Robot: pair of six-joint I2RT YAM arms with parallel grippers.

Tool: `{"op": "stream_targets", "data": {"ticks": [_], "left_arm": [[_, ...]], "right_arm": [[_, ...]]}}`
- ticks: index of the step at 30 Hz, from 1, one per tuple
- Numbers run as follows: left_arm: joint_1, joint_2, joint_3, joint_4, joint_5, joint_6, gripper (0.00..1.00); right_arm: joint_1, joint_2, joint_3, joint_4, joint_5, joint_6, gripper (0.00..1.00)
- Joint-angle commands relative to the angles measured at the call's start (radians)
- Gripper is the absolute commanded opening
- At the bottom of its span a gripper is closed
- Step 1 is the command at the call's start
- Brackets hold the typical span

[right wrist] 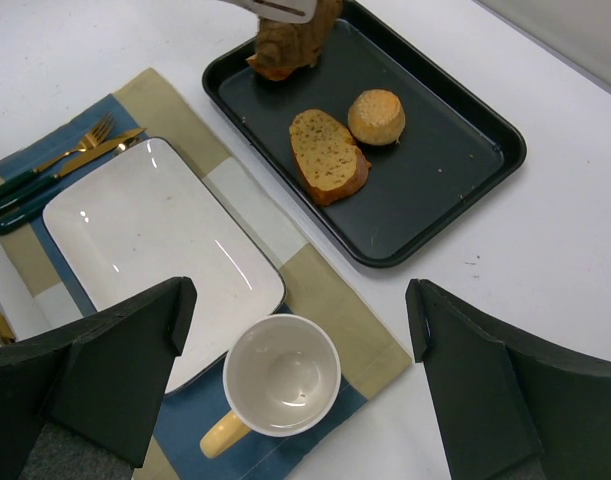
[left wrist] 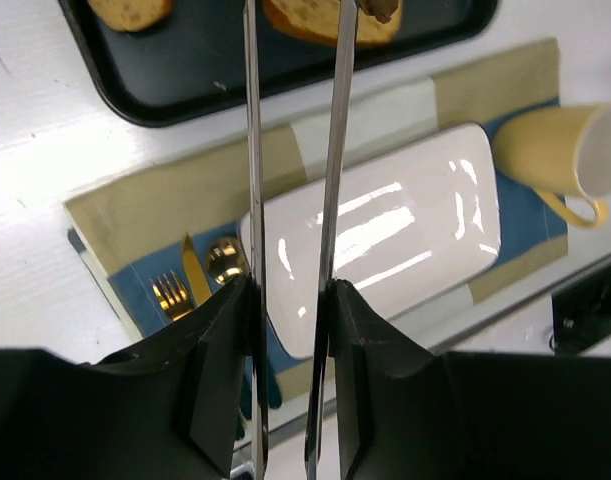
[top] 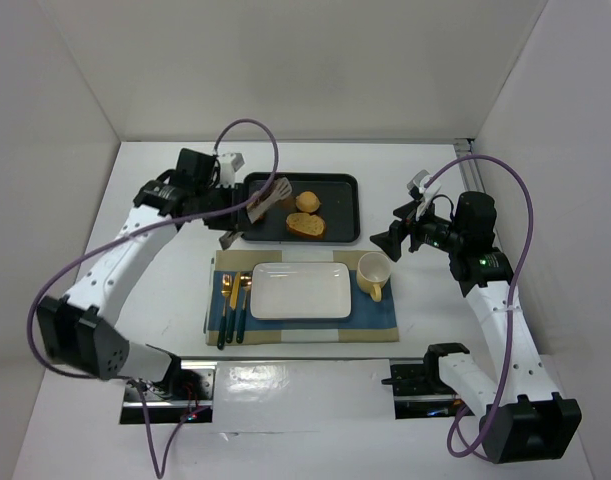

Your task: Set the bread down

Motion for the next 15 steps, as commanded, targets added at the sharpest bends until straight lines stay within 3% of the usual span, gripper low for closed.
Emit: {"op": "stream_targets", "data": {"ticks": [1, 8, 15], "left_arm": [[-0.059, -0.155, -0.075, -0.012, 0.029, 0.021, 0.00], [-0.194, -0.362, -0.264, -0.044, 0.039, -0.040, 0.00], [-0.358, -0.388, -0.372, -0.035, -0.026, -0.100, 0.00]], "right_arm": [[-0.004, -0.009, 0.037, -0.002, -0.011, -0.009, 1.00], [-0.004, -0.009, 0.037, -0.002, -0.020, -0.009, 1.00], [-0.004, 0.000, 0.037, -0.002, -0.011, -0.009, 1.00]]}}
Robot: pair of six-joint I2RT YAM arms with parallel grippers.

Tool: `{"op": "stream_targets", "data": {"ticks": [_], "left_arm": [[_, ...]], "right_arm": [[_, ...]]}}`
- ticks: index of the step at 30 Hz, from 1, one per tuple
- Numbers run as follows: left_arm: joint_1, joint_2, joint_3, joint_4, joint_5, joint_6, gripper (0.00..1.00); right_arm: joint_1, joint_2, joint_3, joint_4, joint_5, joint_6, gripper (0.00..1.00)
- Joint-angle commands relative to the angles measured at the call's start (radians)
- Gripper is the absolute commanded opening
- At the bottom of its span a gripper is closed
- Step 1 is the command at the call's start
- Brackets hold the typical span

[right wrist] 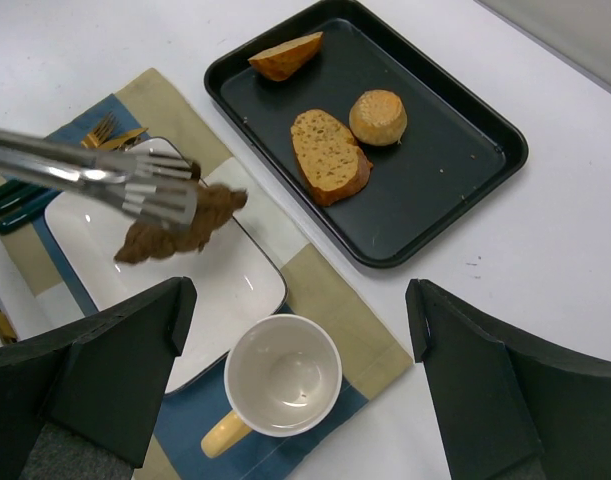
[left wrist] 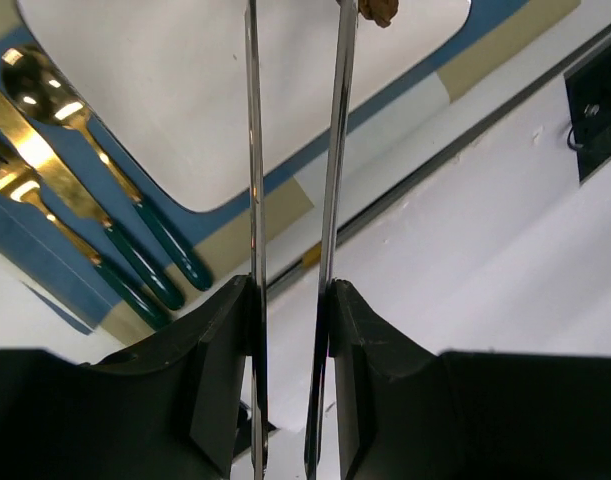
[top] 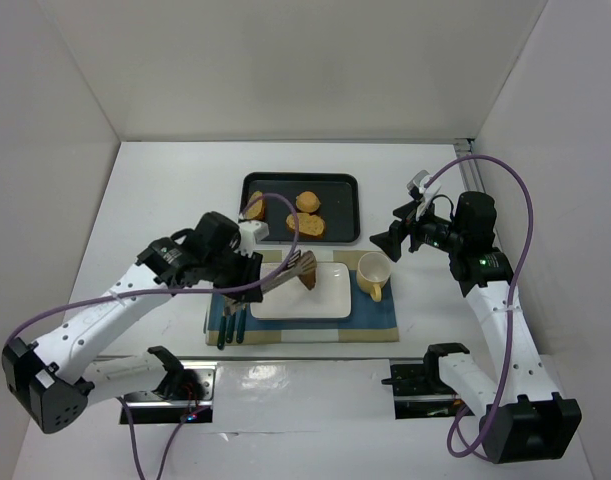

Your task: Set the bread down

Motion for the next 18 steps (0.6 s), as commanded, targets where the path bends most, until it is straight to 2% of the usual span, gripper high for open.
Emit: {"op": "stream_targets", "data": {"ticks": [1, 6, 7, 9, 11, 15, 18], "left_arm": [[-0.072, -0.001, -0.022, 0.031, -0.027, -0.049, 0.00], [-0.129, 0.042, -0.053, 0.052, -0.082, -0.060, 0.00], [-0.143, 0.054, -0.053, 0.052, -0.082, -0.069, 0.08], [-0.153, 0.054, -0.053, 0.052, -0.094, -0.069, 0.35], [-0.153, 0.042, -0.053, 0.052, -0.107, -0.069, 0.51], [-0.153, 0.022, -0.043, 0.043, -0.131, -0.069, 0.59], [-0.153, 0.009, -0.030, 0.033, -0.145, -0.078, 0.60]], "right_arm": [[-0.004, 0.000, 0.037, -0.002, -0.007, -0.009, 1.00], [-0.004, 0.000, 0.037, -0.002, -0.007, -0.009, 1.00], [-0.004, 0.000, 0.037, -0.002, -0.007, -0.009, 1.00], [-0.004, 0.000, 0.037, -0.002, -0.007, -0.009, 1.00], [-0.004, 0.000, 0.037, -0.002, -0.007, -0.009, 1.00], [-0.004, 0.000, 0.037, -0.002, -0.007, -0.009, 1.00], [-0.004, 0.000, 0.037, -0.002, -0.007, -0.009, 1.00]]}}
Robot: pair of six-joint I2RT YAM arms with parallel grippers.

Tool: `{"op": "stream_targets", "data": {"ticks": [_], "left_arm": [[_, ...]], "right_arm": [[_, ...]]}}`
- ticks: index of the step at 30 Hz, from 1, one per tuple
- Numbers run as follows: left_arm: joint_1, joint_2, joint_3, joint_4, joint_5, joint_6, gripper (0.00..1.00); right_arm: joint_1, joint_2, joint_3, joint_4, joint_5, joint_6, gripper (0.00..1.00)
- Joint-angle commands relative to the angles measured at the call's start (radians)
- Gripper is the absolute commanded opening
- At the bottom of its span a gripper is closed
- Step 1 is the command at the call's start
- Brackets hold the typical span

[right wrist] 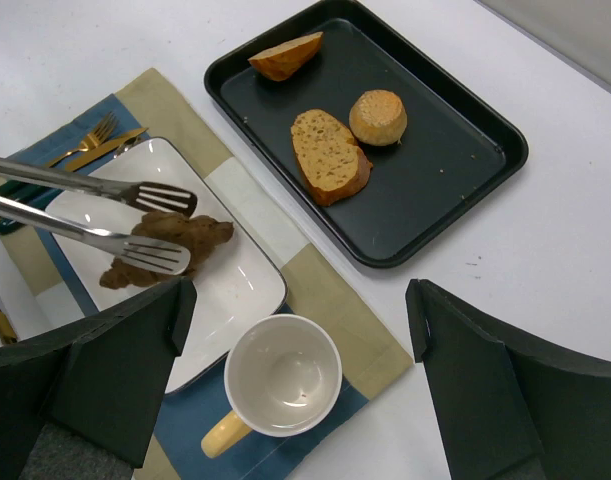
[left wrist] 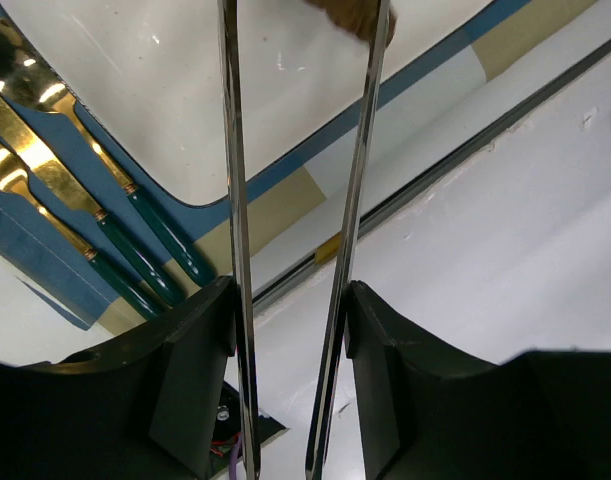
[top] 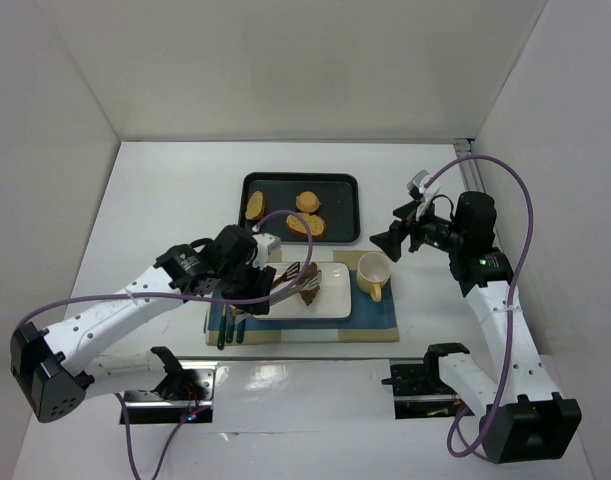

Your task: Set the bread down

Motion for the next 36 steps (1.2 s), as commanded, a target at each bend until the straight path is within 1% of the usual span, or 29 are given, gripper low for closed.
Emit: {"op": "stream_targets", "data": {"ticks": [1, 8, 18, 21, 23, 27, 29, 31, 32, 36], "left_arm": [[-0.001, -0.045, 0.036, 0.010, -0.038, -0.025, 0.60], [-0.001, -0.077, 0.095, -0.044, -0.135, -0.025, 0.61], [-0.001, -0.086, 0.181, -0.044, -0.222, -0.034, 0.61], [0.020, -0.075, 0.190, -0.034, -0.270, -0.034, 0.60], [0.062, -0.063, 0.190, 0.017, -0.290, -0.025, 0.60], [0.154, 0.055, 0.210, 0.093, -0.372, 0.016, 0.59], [0.201, 0.141, 0.220, 0.131, -0.388, 0.028, 0.58], [0.212, 0.200, 0.254, 0.156, -0.412, 0.050, 0.58], [0.226, 0.255, 0.266, 0.169, -0.413, 0.050, 0.58], [0.235, 0.384, 0.351, 0.170, -0.469, 0.068, 0.58]], "right_arm": [[-0.004, 0.000, 0.037, -0.011, -0.007, -0.009, 1.00], [-0.004, 0.000, 0.037, -0.011, -0.016, -0.019, 1.00], [-0.004, 0.000, 0.037, -0.011, -0.017, -0.019, 1.00], [-0.004, 0.000, 0.037, -0.011, -0.017, -0.019, 1.00], [-0.004, 0.000, 0.037, -0.011, -0.017, -0.019, 1.00], [-0.004, 0.000, 0.037, -0.011, -0.026, -0.019, 1.00], [-0.004, 0.000, 0.037, -0.011, -0.026, -0.019, 1.00], [-0.004, 0.000, 0.037, -0.011, -0.026, -0.019, 1.00], [-0.004, 0.000, 0.037, -0.020, -0.026, -0.019, 1.00], [-0.004, 0.000, 0.037, -0.020, -0.035, -0.019, 1.00]]}}
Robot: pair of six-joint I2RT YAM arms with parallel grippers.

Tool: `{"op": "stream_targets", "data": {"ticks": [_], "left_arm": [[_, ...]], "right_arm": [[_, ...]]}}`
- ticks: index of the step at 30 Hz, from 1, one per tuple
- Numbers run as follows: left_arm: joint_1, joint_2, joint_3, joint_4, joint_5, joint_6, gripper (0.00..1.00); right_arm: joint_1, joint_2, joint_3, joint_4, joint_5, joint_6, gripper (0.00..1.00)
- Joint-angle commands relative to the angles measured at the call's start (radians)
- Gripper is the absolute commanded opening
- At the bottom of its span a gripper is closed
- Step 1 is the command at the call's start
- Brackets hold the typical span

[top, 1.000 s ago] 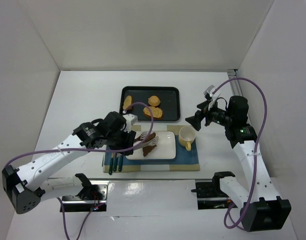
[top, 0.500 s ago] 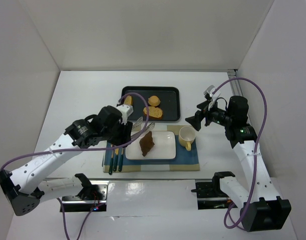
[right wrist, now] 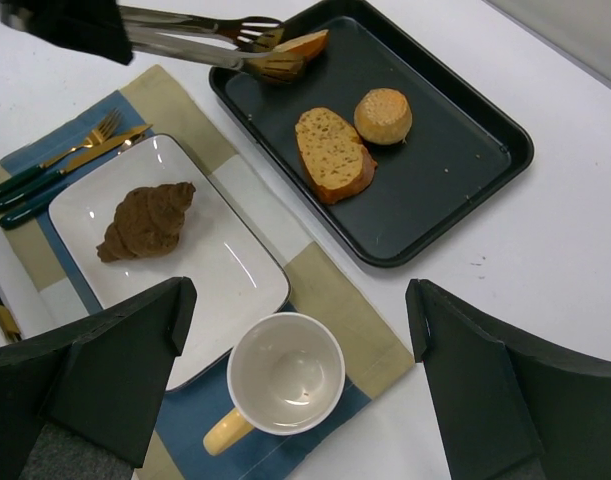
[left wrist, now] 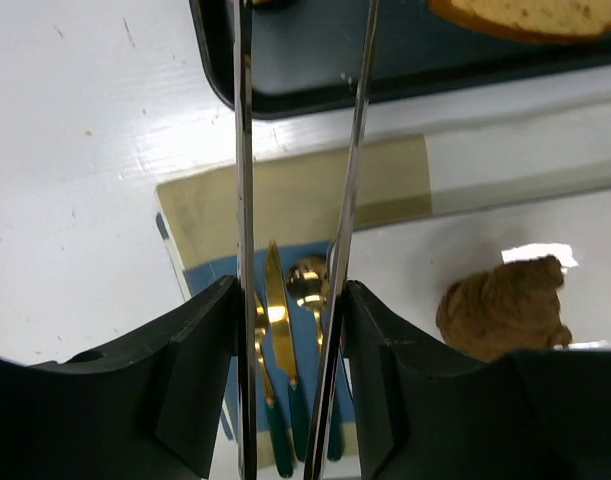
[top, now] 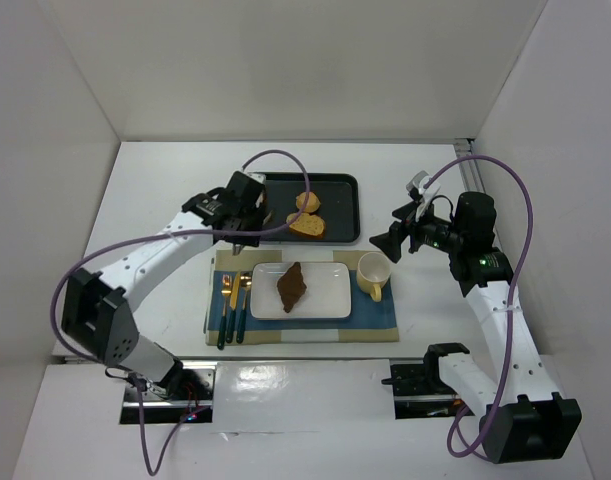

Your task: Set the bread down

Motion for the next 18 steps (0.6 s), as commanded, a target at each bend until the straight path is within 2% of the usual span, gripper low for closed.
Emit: {"op": "stream_targets", "data": {"ticks": [1, 6, 11, 17, 18], "left_arm": [[0.007, 0.073, 0.116, 0.052, -0.093, 0.044, 0.58], [0.007, 0.193, 0.193, 0.004, -0.138, 0.079, 0.56], [0.007, 0.232, 0.202, -0.026, -0.168, 0.090, 0.37], [0.007, 0.232, 0.193, -0.072, -0.196, 0.110, 0.36], [0.007, 0.241, 0.193, -0.072, -0.196, 0.110, 0.33]], "right_arm": [[-0.004, 0.000, 0.037, -0.013, -0.026, -0.010, 1.00], [-0.004, 0.000, 0.037, -0.013, -0.026, -0.010, 1.00], [-0.004, 0.000, 0.037, -0.013, -0.026, -0.010, 1.00], [-0.004, 0.000, 0.037, -0.013, -0.026, -0.010, 1.00], [-0.004, -0.009, 0.037, -0.013, -0.026, -0.010, 1.00]]}}
